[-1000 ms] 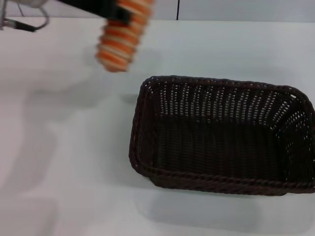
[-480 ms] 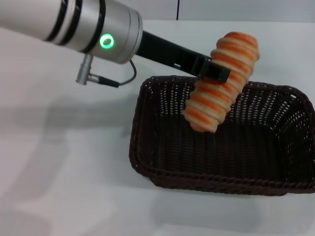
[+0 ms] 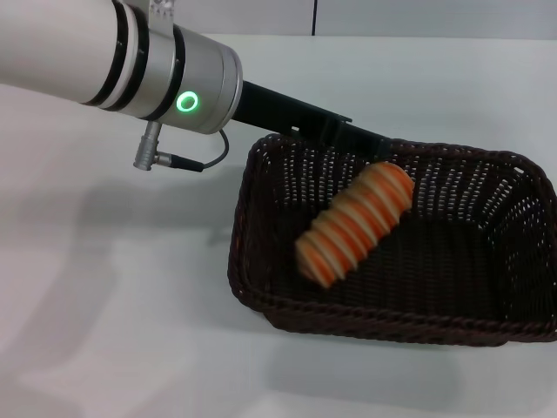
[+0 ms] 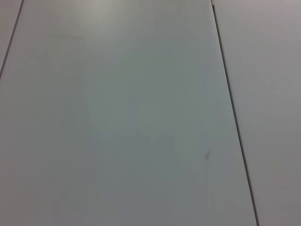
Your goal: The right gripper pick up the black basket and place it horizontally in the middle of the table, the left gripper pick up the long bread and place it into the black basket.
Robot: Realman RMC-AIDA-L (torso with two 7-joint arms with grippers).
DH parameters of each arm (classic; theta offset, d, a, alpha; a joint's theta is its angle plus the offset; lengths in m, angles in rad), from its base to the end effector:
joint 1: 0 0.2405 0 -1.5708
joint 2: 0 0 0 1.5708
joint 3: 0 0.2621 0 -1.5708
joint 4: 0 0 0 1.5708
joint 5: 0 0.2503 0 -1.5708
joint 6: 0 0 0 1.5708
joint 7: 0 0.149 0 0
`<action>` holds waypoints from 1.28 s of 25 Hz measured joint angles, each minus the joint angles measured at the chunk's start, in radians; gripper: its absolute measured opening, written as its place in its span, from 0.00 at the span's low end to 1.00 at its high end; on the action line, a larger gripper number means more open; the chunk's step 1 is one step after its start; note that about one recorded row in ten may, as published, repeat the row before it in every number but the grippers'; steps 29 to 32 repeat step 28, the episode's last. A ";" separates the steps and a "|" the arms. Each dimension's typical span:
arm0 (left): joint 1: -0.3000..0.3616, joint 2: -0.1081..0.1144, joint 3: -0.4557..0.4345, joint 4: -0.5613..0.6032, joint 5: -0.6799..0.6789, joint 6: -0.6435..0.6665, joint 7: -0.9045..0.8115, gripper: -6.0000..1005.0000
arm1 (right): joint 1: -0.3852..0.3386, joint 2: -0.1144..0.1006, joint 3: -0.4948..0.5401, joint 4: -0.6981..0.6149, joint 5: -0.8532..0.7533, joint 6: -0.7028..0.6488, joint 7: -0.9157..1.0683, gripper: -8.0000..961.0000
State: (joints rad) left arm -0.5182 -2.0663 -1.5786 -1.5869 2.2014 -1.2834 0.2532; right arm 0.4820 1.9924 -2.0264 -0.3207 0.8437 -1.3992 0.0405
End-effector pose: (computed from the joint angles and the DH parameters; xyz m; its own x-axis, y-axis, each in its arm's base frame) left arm -0.0684 0.3783 -0.0214 0.7128 0.6547 0.2516 0.7004 -0.6839 -0.2044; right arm 0.3086 0.3978 0.0565 0.6245 0.4846 -0.6125 -0.7054 0.0134 -0.7087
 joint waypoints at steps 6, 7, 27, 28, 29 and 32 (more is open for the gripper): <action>0.059 -0.001 0.005 0.029 0.205 0.238 0.006 0.83 | 0.006 -0.001 0.007 0.005 0.000 0.005 0.000 0.33; 0.101 0.001 0.016 0.063 0.254 0.421 0.015 0.83 | 0.007 0.001 0.011 0.006 0.000 0.004 -0.001 0.33; 0.314 0.014 0.194 0.713 0.546 2.207 -0.356 0.83 | 0.028 0.075 0.103 0.012 0.000 0.009 -0.117 0.33; 0.314 0.014 0.194 0.713 0.546 2.207 -0.356 0.83 | 0.028 0.078 0.105 0.012 0.000 0.009 -0.117 0.33; 0.314 0.014 0.194 0.713 0.546 2.207 -0.356 0.83 | 0.028 0.078 0.105 0.012 0.000 0.009 -0.117 0.33; 0.314 0.014 0.194 0.713 0.546 2.207 -0.356 0.83 | 0.028 0.078 0.105 0.012 0.000 0.009 -0.117 0.33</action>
